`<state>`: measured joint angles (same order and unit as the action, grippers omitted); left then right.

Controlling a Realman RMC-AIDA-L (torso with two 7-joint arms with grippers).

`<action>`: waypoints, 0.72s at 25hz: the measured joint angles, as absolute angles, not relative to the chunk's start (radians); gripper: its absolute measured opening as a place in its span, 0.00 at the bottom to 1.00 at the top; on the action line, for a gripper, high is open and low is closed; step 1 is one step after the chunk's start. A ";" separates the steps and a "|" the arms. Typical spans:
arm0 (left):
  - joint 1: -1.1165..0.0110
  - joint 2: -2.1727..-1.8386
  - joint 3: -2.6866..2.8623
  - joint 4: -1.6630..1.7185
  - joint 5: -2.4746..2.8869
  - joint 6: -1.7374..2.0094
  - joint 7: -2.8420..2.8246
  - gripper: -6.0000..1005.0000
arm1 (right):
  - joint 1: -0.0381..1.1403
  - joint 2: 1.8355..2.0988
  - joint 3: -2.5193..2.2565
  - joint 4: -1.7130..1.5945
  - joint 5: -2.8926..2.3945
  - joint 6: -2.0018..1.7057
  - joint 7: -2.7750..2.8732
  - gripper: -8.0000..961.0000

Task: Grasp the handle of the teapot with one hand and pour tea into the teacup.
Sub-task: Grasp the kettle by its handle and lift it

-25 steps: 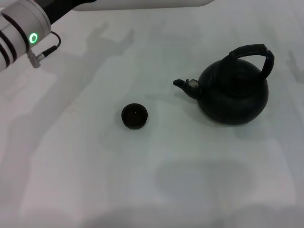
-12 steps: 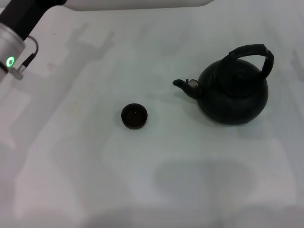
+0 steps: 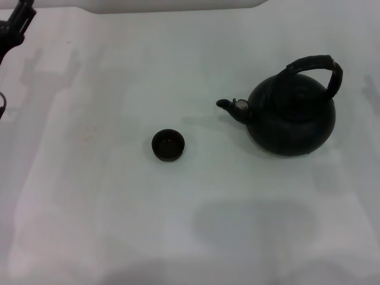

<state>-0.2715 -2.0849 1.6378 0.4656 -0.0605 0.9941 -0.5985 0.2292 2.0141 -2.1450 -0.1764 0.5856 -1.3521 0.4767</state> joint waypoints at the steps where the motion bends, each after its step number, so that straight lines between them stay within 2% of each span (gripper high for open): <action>1: -0.273 -2.084 1.639 0.456 -0.069 1.001 -0.597 0.86 | 0.220 2.014 -2.171 -0.172 0.585 -1.372 0.494 0.85; 9: -0.293 -2.080 1.653 0.432 -0.072 1.057 -0.575 0.86 | 0.179 2.015 -2.381 -0.169 0.586 -1.439 0.548 0.85; 18: -0.336 -2.080 1.658 0.374 -0.070 1.067 -0.574 0.86 | 0.257 2.015 -2.447 -0.176 0.575 -1.349 0.553 0.84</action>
<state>-0.3356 -2.0799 1.6582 0.3739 -0.0699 1.0665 -0.5745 0.2572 2.0149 -2.4471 -0.1762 0.5751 -1.3493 0.5532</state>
